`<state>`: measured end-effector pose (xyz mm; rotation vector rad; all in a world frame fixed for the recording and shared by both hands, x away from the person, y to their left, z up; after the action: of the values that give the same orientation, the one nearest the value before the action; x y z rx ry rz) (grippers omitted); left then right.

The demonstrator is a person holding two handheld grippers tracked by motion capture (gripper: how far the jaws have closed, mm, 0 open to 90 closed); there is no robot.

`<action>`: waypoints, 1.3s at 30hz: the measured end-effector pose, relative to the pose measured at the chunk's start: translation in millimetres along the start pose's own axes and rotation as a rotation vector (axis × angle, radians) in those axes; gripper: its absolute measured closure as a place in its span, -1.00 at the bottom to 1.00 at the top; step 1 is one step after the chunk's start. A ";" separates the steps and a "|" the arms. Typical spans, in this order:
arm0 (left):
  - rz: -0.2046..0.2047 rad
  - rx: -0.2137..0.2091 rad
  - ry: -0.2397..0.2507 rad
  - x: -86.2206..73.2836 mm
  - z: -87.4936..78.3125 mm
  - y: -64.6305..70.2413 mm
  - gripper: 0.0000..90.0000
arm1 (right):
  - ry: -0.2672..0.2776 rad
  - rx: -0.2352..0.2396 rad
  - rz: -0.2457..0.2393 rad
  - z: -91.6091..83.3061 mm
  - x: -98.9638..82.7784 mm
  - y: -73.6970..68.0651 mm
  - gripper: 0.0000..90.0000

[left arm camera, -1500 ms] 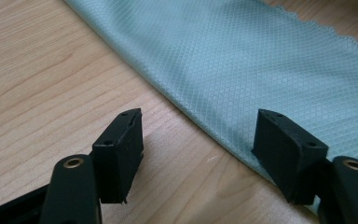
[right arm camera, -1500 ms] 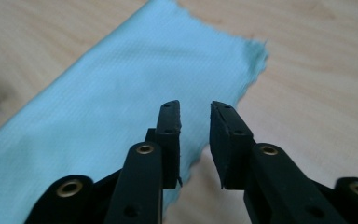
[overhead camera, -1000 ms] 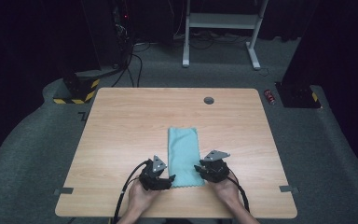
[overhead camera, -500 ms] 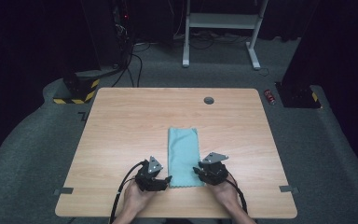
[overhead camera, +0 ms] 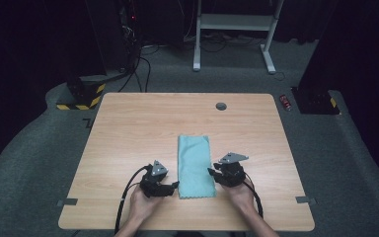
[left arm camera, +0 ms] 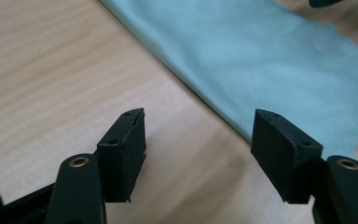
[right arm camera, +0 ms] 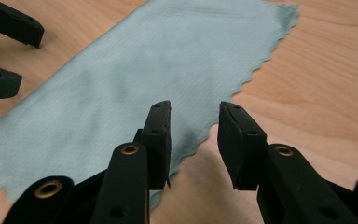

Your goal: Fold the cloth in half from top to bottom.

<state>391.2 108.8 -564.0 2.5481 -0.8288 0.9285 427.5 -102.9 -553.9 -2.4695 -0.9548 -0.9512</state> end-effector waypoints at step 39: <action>-0.261 0.099 -0.017 107.9 80.5 -81.9 -0.17 | -0.019 -0.047 0.239 65.6 75.6 77.6 0.36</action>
<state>547.8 91.6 -559.3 2.6694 -0.4487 0.8844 553.6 -90.1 -554.1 -2.5637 -0.6299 -0.8804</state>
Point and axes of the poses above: each handheld gripper's, and its own axes: z roughly forward along the jaws, x roughly out of its top, y roughly to its right, the point moved 7 cm from there along z, roughly forward along the jaws, and after that the axes turned 4 degrees about -y, right-handed, at the moved point
